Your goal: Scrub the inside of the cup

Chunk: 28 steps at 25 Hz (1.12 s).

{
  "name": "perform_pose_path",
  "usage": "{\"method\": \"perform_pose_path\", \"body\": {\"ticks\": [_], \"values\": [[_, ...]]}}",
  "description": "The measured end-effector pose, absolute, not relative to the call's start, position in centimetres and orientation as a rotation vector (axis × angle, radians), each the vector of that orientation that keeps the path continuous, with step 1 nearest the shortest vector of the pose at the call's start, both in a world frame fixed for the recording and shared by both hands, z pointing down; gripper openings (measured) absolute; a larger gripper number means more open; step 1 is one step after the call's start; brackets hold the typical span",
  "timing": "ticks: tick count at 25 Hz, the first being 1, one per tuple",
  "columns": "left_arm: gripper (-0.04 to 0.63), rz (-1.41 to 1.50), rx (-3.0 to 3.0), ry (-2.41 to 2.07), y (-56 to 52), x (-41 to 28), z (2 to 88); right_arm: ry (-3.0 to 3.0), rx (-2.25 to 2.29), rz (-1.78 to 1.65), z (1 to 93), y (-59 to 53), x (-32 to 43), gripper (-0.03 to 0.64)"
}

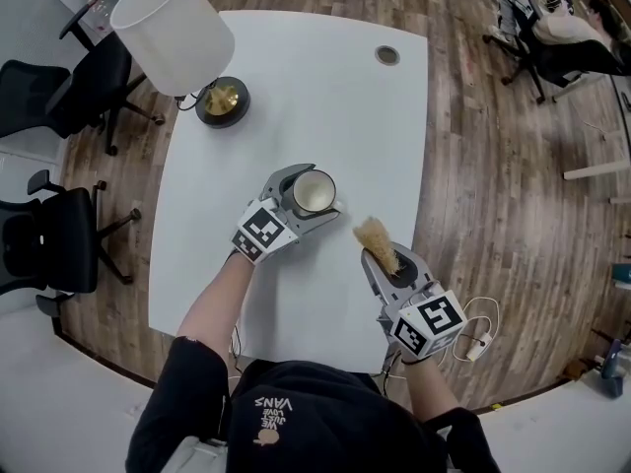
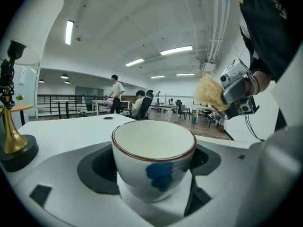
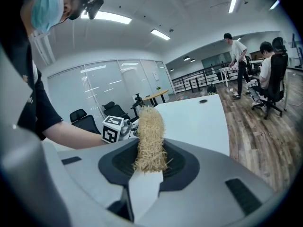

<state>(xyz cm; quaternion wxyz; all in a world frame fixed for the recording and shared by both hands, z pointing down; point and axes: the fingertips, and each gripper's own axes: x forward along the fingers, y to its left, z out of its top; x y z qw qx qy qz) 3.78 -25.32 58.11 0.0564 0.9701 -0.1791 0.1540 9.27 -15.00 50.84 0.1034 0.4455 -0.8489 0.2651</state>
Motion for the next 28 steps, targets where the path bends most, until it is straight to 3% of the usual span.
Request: {"method": "perform_pose_path", "body": {"ticks": [28], "values": [[0.399,0.64,2.934,-0.804,-14.2,-1.7,48.0,-2.713,1.198,0.586,42.3,-10.7,2.5,0.1]]}}
